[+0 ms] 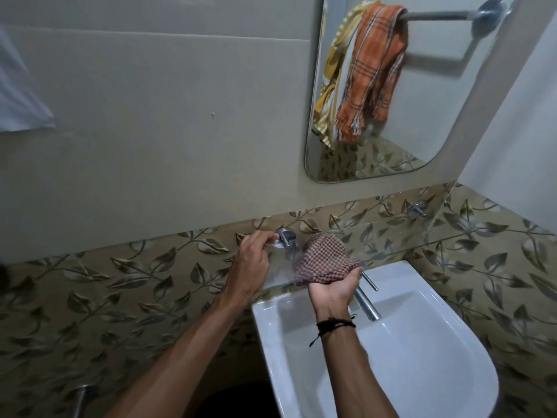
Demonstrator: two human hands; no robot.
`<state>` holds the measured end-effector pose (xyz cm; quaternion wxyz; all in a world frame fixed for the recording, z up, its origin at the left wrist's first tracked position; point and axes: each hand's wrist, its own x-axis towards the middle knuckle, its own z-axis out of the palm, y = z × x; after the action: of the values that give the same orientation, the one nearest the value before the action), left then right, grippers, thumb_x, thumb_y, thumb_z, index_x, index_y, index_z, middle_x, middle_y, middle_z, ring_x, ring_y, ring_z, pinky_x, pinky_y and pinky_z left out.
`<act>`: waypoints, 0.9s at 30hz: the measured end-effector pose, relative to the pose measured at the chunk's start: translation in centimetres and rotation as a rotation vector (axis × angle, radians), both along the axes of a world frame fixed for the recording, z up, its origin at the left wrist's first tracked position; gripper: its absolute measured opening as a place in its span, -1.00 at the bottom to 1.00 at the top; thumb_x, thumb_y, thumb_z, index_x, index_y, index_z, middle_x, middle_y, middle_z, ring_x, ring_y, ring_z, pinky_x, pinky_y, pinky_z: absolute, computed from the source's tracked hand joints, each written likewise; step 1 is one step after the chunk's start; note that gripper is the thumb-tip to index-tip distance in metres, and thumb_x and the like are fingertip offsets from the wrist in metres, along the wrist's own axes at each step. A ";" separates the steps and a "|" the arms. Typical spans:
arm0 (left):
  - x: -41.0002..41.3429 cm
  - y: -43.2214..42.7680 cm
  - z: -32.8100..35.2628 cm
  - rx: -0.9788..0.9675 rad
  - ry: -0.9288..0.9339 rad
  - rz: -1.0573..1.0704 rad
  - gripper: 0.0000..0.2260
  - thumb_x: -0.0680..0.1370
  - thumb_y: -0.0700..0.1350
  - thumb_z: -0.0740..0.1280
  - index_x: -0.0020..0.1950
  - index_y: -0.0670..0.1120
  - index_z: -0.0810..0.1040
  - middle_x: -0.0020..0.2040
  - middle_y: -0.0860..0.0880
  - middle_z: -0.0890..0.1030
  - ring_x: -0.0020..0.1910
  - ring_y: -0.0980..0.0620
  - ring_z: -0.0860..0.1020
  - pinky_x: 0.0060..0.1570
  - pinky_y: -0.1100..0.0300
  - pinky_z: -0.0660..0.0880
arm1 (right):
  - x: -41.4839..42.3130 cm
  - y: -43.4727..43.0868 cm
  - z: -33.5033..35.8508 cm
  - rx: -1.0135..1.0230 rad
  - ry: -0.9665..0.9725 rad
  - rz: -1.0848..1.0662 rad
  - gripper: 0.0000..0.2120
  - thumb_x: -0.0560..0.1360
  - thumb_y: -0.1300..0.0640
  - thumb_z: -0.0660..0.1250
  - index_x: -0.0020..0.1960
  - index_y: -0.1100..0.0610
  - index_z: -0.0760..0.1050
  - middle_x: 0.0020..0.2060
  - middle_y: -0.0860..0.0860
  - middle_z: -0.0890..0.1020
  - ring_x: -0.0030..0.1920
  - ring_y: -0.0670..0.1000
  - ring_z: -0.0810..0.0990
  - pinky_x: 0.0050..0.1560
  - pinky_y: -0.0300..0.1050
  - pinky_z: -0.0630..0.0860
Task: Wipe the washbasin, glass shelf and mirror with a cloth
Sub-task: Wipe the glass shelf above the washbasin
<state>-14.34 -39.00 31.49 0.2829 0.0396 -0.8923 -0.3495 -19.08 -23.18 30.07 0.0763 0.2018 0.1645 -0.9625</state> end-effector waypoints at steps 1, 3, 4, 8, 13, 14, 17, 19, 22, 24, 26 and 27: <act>0.0 0.0 -0.1 0.004 0.000 -0.002 -0.61 0.59 -0.40 0.13 0.23 -0.04 0.57 0.13 0.06 0.58 0.12 0.12 0.48 0.14 0.18 0.47 | -0.6 -0.1 -0.1 -0.020 0.014 -0.008 -0.38 0.65 -0.25 -0.03 0.46 0.18 0.39 0.39 0.23 0.48 0.31 0.25 0.49 0.42 0.18 0.35; -0.1 0.1 -0.2 0.022 -0.017 0.000 -0.59 0.59 -0.39 0.10 0.25 0.01 0.54 0.13 0.06 0.57 0.09 0.18 0.47 0.09 0.26 0.46 | -0.2 -1.0 0.1 -0.059 0.039 0.018 -0.43 0.67 -0.19 0.00 0.46 0.17 0.40 0.40 0.22 0.48 0.25 0.22 0.52 0.29 0.13 0.44; -0.2 0.1 -0.3 0.032 -0.034 0.003 -0.58 0.60 -0.37 0.09 0.25 0.05 0.52 0.13 0.06 0.56 0.06 0.25 0.46 0.03 0.34 0.43 | 0.6 -1.6 0.0 -0.071 0.056 0.061 -0.45 0.66 -0.18 0.02 0.44 0.17 0.42 0.38 0.21 0.49 0.21 0.21 0.54 0.26 0.12 0.45; -0.4 -0.3 -0.5 0.032 -0.064 0.015 -0.58 0.62 -0.31 0.10 0.23 0.18 0.45 0.11 0.06 0.53 0.04 0.38 0.44 -0.08 0.45 0.37 | 3.5 -2.5 -0.7 -0.055 0.125 0.244 -0.43 0.65 -0.19 0.05 0.41 0.22 0.45 0.34 0.25 0.53 0.29 0.27 0.50 0.37 0.23 0.40; 0.0 -0.2 -0.2 0.027 -0.056 0.020 -0.60 0.61 -0.28 0.04 0.22 0.16 0.46 0.11 0.03 0.53 0.02 0.31 0.47 -0.01 0.22 0.57 | 0.4 0.5 -0.2 -0.040 0.060 0.117 -0.42 0.68 -0.18 -0.04 0.43 0.23 0.40 0.31 0.28 0.53 0.29 0.27 0.50 0.24 0.19 0.53; 0.0 -0.2 -0.2 0.022 -0.045 0.017 -0.59 0.59 -0.29 0.05 0.22 0.16 0.46 0.11 0.03 0.53 0.03 0.33 0.46 0.00 0.21 0.57 | -0.3 0.8 0.1 -0.049 0.063 0.095 -0.43 0.67 -0.14 -0.03 0.46 0.23 0.38 0.36 0.28 0.49 0.32 0.27 0.48 0.32 0.20 0.46; -0.1 0.0 -0.2 0.033 -0.045 0.015 -0.59 0.59 -0.32 0.07 0.21 0.13 0.49 0.10 0.03 0.54 0.05 0.30 0.47 0.03 0.20 0.55 | 0.4 0.4 0.6 -0.010 0.069 0.115 -0.42 0.68 -0.16 -0.05 0.47 0.22 0.36 0.38 0.27 0.48 0.35 0.27 0.46 0.31 0.20 0.42; 0.0 0.1 -0.2 0.037 -0.043 0.007 -0.63 0.60 -0.31 0.08 0.20 0.07 0.51 0.09 0.03 0.55 0.04 0.19 0.49 0.01 0.19 0.53 | 2.1 0.0 0.5 0.022 0.063 0.179 -0.37 0.67 -0.24 -0.07 0.40 0.21 0.43 0.31 0.27 0.54 0.29 0.28 0.51 0.23 0.20 0.51; 0.1 0.2 0.1 -0.003 -0.062 -0.009 -0.69 0.63 -0.31 0.11 0.15 0.01 0.54 0.09 0.06 0.55 0.08 0.12 0.46 0.03 0.16 0.50 | 3.5 0.5 0.5 0.091 0.054 0.275 -0.30 0.64 -0.32 -0.06 0.31 0.24 0.50 0.21 0.30 0.61 0.25 0.32 0.55 0.07 0.27 0.61; 0.0 0.2 0.3 -0.042 -0.081 -0.021 -0.72 0.64 -0.31 0.14 0.13 0.00 0.55 0.09 0.10 0.54 0.09 0.15 0.42 0.05 0.18 0.46 | 3.6 1.7 0.5 0.190 0.021 0.295 -0.31 0.64 -0.31 -0.02 0.31 0.24 0.51 0.19 0.29 0.63 0.21 0.31 0.58 -0.03 0.22 0.64; 0.0 0.3 0.5 -0.061 -0.089 -0.039 -0.77 0.65 -0.27 0.19 0.12 0.00 0.56 0.07 0.14 0.52 0.10 0.16 0.39 0.06 0.18 0.42 | 3.6 3.0 0.6 0.311 -0.025 0.290 -0.34 0.63 -0.31 0.04 0.34 0.21 0.51 0.20 0.26 0.63 0.19 0.30 0.60 0.00 0.16 0.61; 0.0 0.3 0.7 -0.065 -0.094 -0.053 -0.80 0.65 -0.23 0.21 0.12 0.00 0.57 0.07 0.15 0.51 0.10 0.15 0.39 0.08 0.15 0.42 | 3.8 3.7 0.7 0.352 -0.046 0.277 -0.36 0.62 -0.30 0.08 0.32 0.20 0.53 0.16 0.24 0.66 0.16 0.29 0.61 0.03 0.15 0.59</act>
<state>-14.32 -38.73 32.15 0.2325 0.0229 -0.9162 -0.3257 -15.33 -19.52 30.80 0.1751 0.2092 0.3541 -0.8945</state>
